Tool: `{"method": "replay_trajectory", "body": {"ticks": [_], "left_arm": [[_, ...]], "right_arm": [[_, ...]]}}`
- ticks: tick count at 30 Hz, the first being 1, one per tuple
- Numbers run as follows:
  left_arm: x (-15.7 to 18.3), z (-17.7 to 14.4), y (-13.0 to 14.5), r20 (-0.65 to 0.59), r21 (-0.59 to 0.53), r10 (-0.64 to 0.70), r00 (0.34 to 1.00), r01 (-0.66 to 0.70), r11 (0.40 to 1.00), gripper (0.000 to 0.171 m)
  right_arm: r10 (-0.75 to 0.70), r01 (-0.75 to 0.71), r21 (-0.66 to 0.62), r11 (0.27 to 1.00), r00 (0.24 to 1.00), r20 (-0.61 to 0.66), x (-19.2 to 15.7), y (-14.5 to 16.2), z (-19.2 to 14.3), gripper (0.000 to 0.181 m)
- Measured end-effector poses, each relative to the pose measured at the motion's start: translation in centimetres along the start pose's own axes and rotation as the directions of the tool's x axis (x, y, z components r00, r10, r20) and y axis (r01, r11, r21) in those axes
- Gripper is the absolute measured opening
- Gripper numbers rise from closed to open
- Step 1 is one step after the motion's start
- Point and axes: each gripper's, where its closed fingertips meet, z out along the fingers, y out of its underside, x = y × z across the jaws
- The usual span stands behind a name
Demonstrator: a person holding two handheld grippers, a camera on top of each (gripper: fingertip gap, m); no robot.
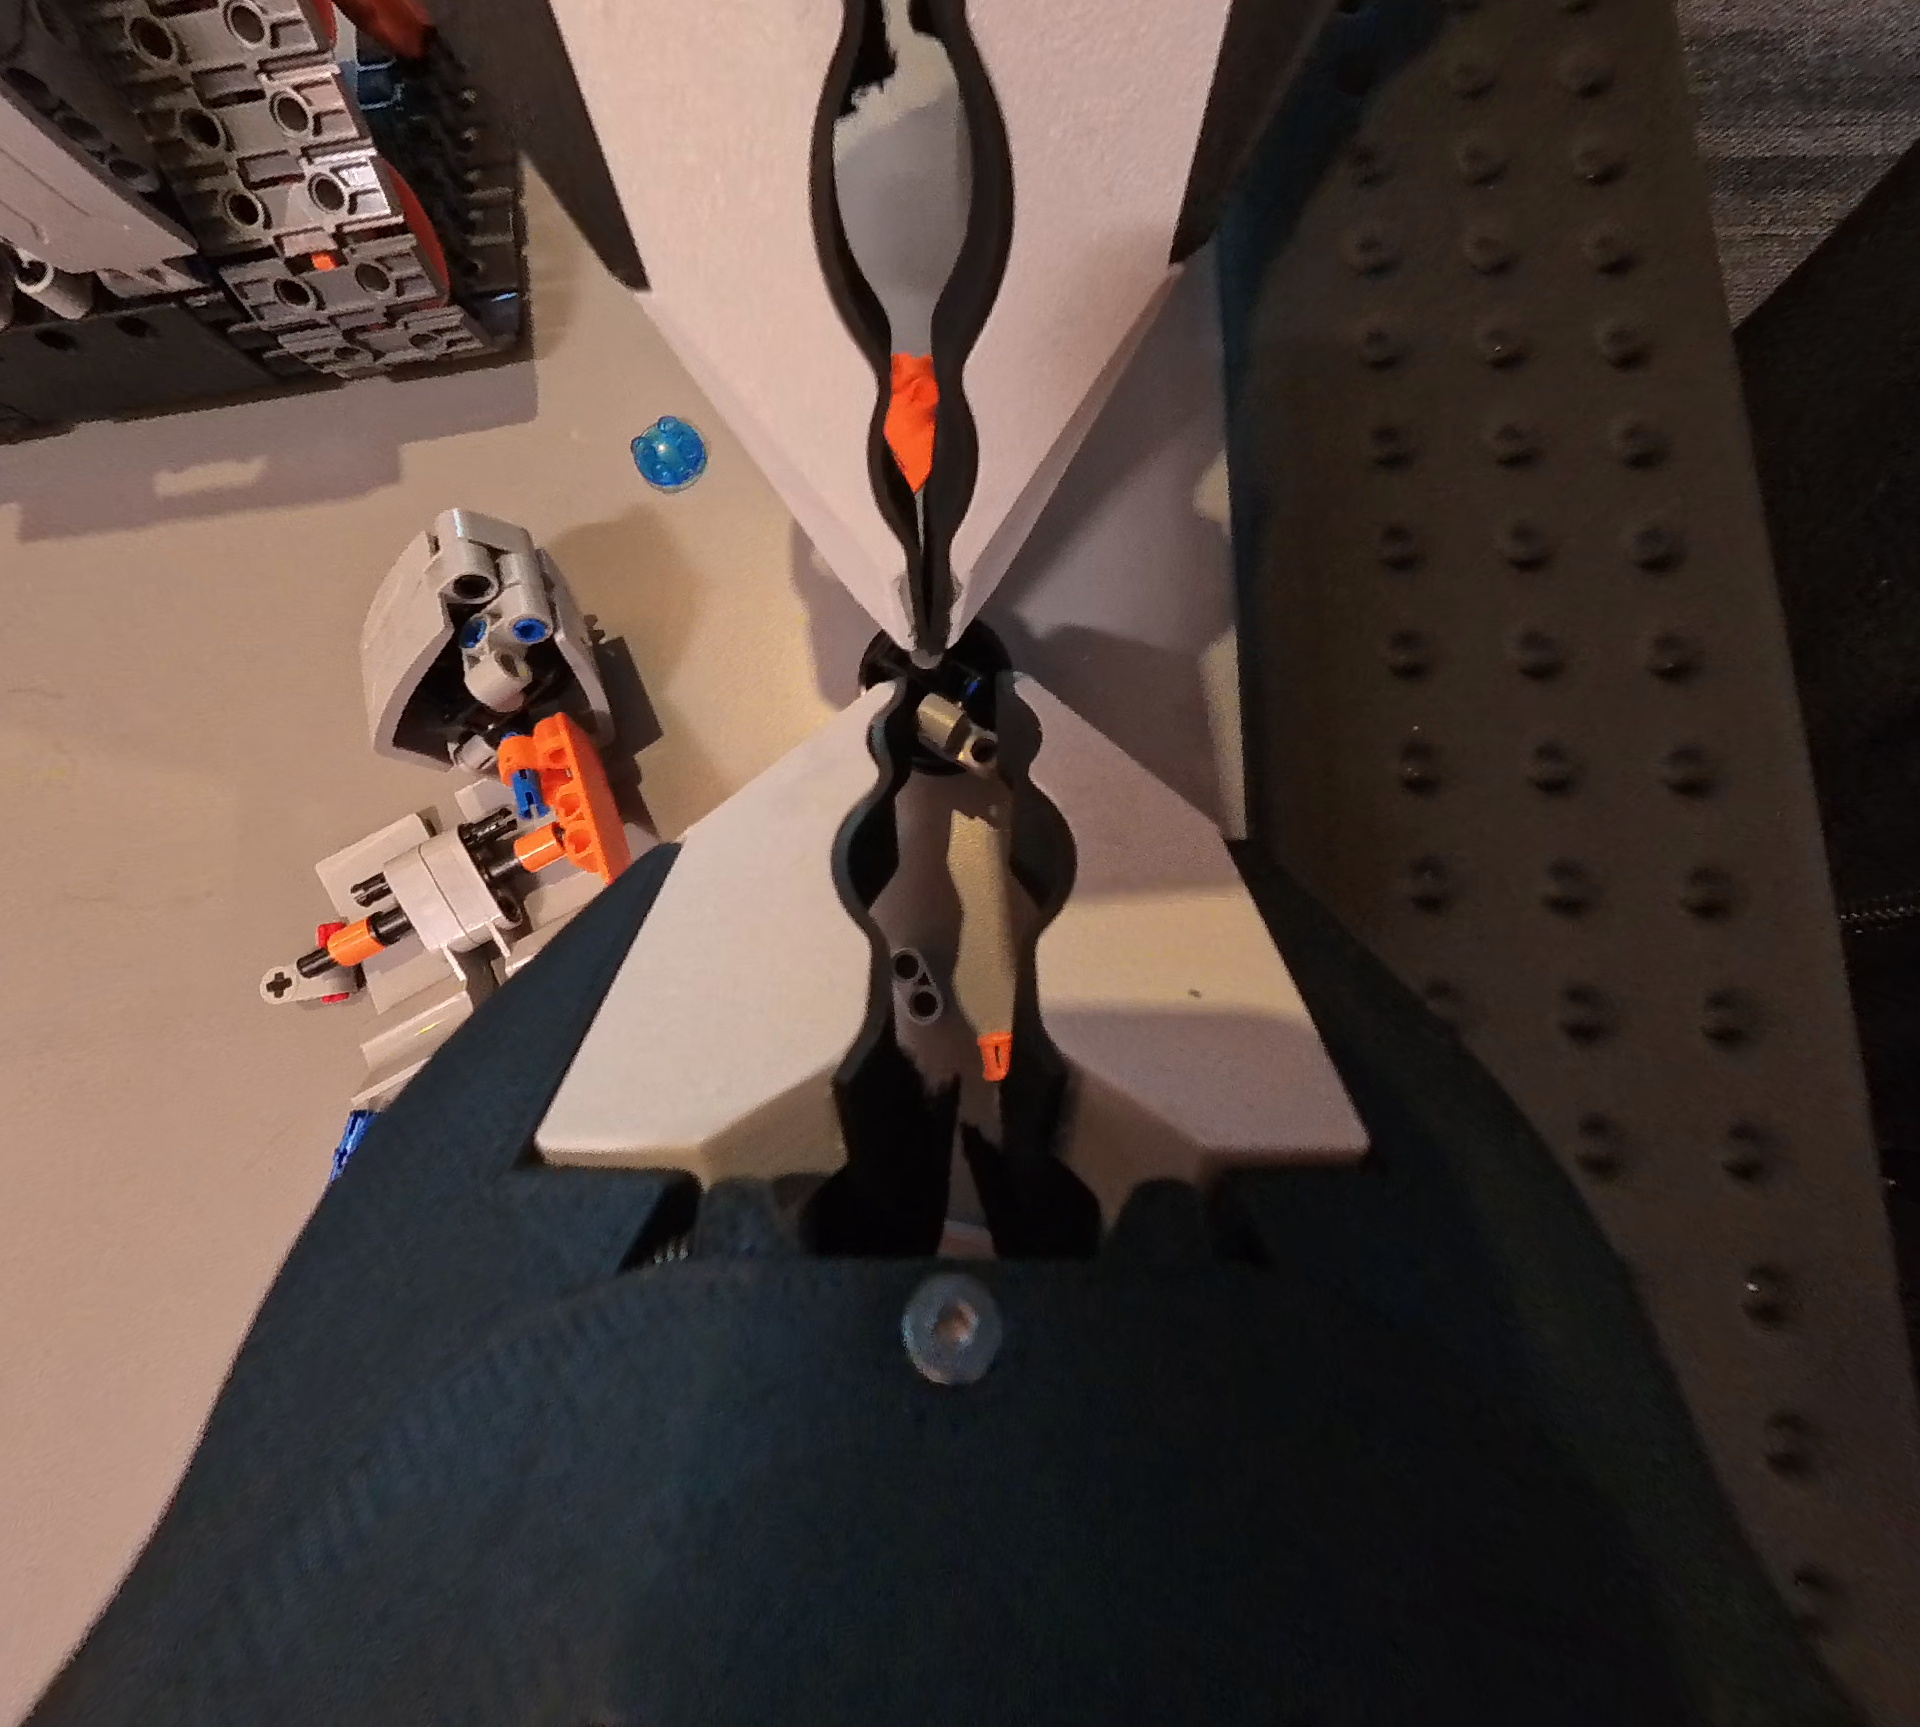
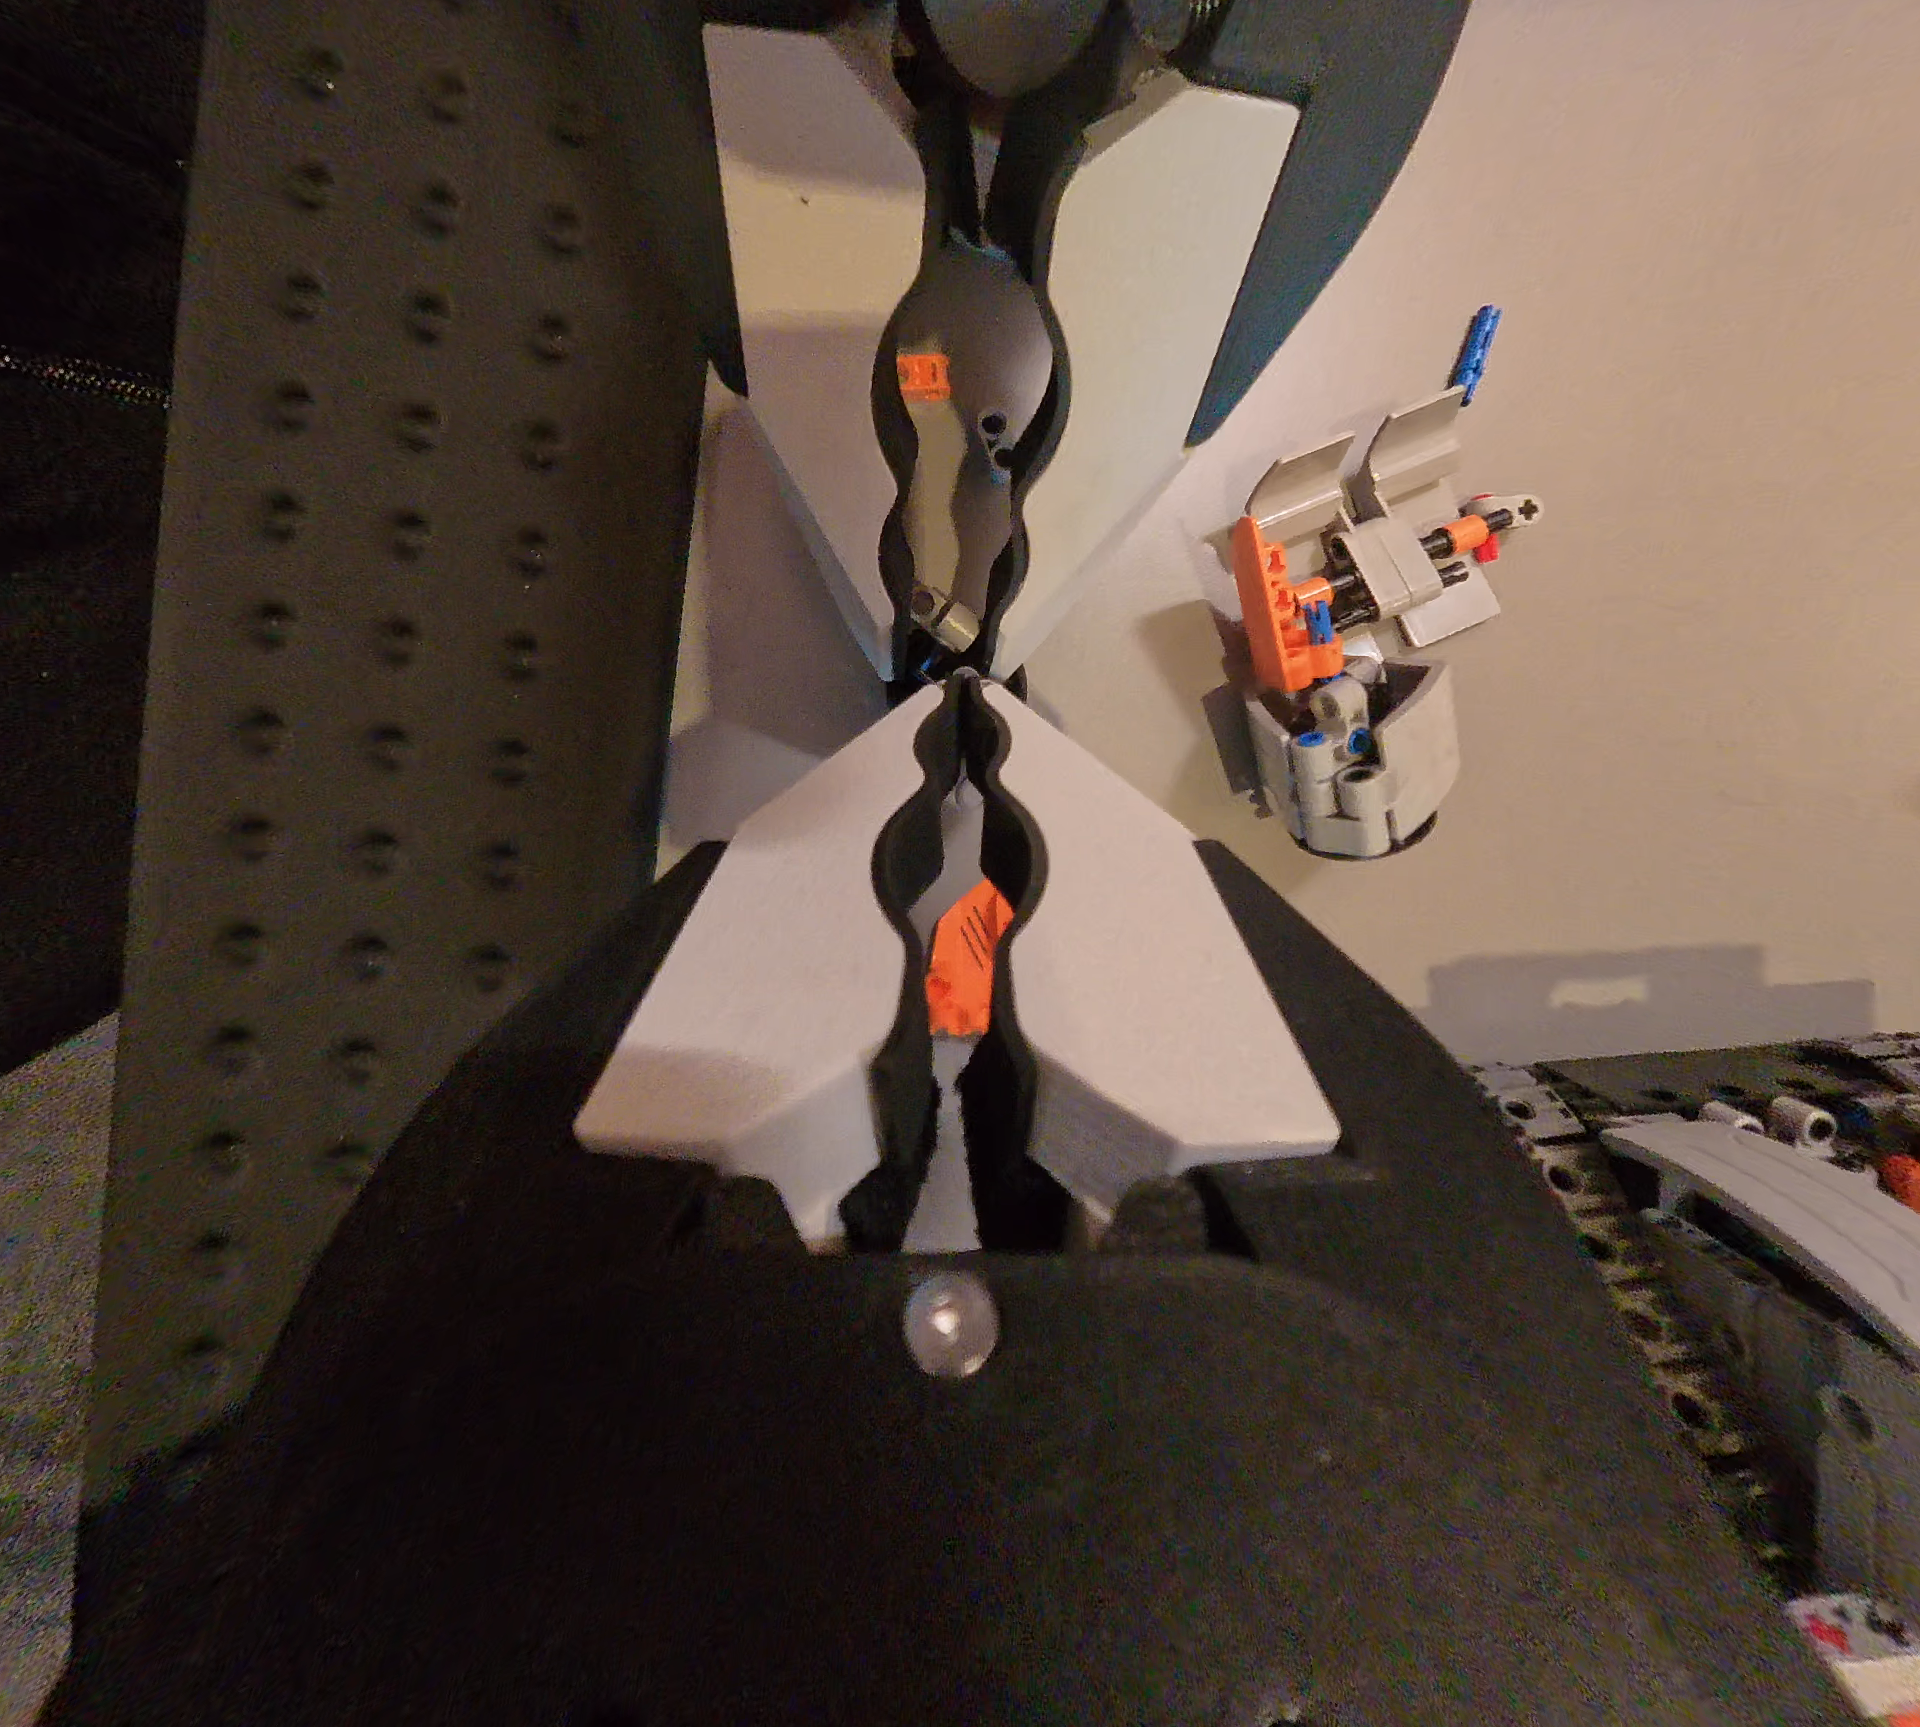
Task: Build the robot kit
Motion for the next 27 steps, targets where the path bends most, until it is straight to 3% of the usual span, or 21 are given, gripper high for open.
{"method": "replay_trajectory", "body": {"ticks": [13,27], "left_arm": [[0.01,0.07,-0.01,-0.003,0.030,-0.023,1.000,0.023,0.999,0.013],[-0.05,0.10,0.01,-0.012,0.074,-0.062,0.998,0.063,0.995,0.013]], "right_arm": [[-0.043,0.054,-0.173,0.983,0.997,0.067,0.02,0.14,0.05,0.000],[-0.026,0.044,-0.194,0.980,0.995,0.095,0.02,0.51,0.69,0.000]]}}
